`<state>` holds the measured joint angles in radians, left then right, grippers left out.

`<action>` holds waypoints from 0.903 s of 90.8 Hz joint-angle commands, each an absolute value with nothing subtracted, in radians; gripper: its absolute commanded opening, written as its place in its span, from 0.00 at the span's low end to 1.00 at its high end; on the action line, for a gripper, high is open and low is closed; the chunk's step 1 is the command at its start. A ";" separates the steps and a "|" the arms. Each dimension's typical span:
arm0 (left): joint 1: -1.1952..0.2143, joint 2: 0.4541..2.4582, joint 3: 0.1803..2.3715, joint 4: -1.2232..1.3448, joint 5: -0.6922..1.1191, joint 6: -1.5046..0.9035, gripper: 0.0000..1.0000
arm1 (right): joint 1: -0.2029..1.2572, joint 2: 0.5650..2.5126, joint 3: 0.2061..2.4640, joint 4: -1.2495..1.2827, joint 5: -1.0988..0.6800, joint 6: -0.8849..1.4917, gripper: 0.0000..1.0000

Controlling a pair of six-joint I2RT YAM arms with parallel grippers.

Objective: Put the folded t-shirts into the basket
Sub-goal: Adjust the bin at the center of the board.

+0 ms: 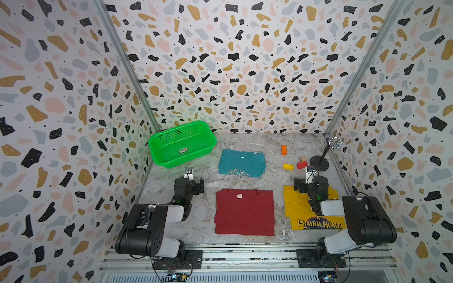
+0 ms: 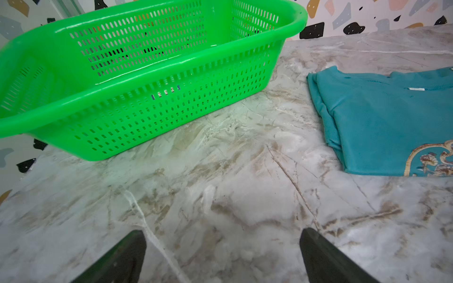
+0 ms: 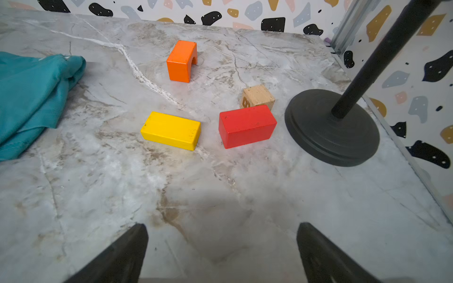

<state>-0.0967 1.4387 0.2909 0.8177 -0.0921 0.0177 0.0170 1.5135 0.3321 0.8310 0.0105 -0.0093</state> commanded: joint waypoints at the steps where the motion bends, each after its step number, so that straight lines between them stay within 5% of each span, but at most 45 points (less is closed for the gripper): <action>1: -0.104 1.439 0.316 0.877 -0.110 0.036 1.00 | 0.011 1.513 0.362 0.864 0.018 -0.022 1.00; 65: -0.106 1.403 0.331 0.818 -0.116 0.042 1.00 | 0.011 1.430 0.278 0.941 0.048 -0.010 1.00; 82: -0.110 1.385 0.492 0.517 0.037 0.100 1.00 | 0.012 1.048 0.390 0.420 0.084 0.214 1.00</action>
<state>-0.1017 1.4101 0.3645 0.7059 -0.0723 0.0475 0.0139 1.2285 0.2840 0.7105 0.0296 0.0330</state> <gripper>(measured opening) 1.000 0.997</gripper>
